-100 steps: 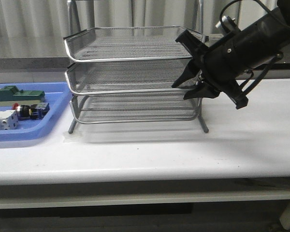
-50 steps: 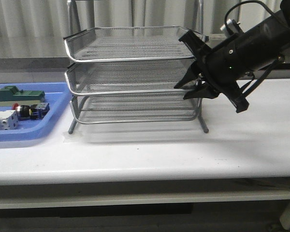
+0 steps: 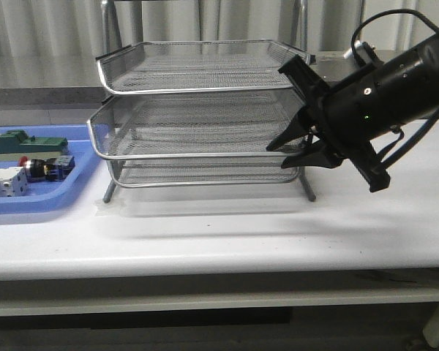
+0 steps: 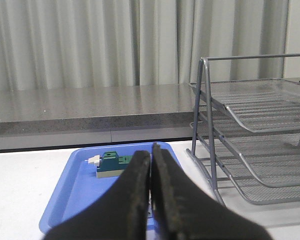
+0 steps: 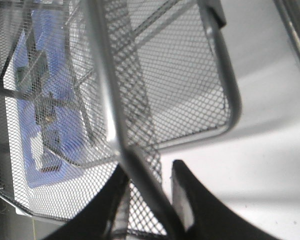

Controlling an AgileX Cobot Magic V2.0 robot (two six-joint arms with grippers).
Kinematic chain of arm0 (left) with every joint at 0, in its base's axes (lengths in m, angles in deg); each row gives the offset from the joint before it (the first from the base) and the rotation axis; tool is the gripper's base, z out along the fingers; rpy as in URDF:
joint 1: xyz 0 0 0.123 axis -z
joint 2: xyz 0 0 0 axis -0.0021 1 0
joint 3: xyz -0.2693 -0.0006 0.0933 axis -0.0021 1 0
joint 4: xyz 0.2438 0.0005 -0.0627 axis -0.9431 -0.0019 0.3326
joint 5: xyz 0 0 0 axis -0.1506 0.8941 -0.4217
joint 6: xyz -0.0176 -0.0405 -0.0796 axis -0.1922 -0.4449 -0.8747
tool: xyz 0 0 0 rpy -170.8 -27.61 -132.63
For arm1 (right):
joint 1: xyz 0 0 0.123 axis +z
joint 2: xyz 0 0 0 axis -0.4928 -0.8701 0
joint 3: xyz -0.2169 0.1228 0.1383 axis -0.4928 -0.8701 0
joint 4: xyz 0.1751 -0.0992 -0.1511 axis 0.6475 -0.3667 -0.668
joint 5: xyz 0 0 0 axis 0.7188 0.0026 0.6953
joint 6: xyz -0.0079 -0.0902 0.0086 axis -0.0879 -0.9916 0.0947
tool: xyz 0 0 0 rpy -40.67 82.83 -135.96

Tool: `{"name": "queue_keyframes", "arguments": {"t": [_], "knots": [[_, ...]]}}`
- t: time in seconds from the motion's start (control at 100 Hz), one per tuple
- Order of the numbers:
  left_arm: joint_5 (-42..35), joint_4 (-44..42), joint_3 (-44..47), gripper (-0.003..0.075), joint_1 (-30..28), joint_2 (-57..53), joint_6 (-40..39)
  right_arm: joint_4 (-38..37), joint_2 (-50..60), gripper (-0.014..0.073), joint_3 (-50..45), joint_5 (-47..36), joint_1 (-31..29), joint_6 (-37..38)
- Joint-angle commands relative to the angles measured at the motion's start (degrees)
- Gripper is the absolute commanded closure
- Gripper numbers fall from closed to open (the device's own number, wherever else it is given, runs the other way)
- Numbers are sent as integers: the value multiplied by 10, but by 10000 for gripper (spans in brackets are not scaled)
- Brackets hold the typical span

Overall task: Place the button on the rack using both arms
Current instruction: 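Pull the middle mesh tray out toward the robot with the right gripper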

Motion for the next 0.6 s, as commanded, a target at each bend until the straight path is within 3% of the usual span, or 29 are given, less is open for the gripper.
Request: {"name": "queue_keyframes", "arguments": {"t": [0.0,0.59], "knots": [[-42,4,27,716,-2,-20,-5,-44,31,599,-23,-4,-1,-40],[-42,4,27,716,-2,-20,-5,-44,127,599,-163,1,-1,-80]]}}
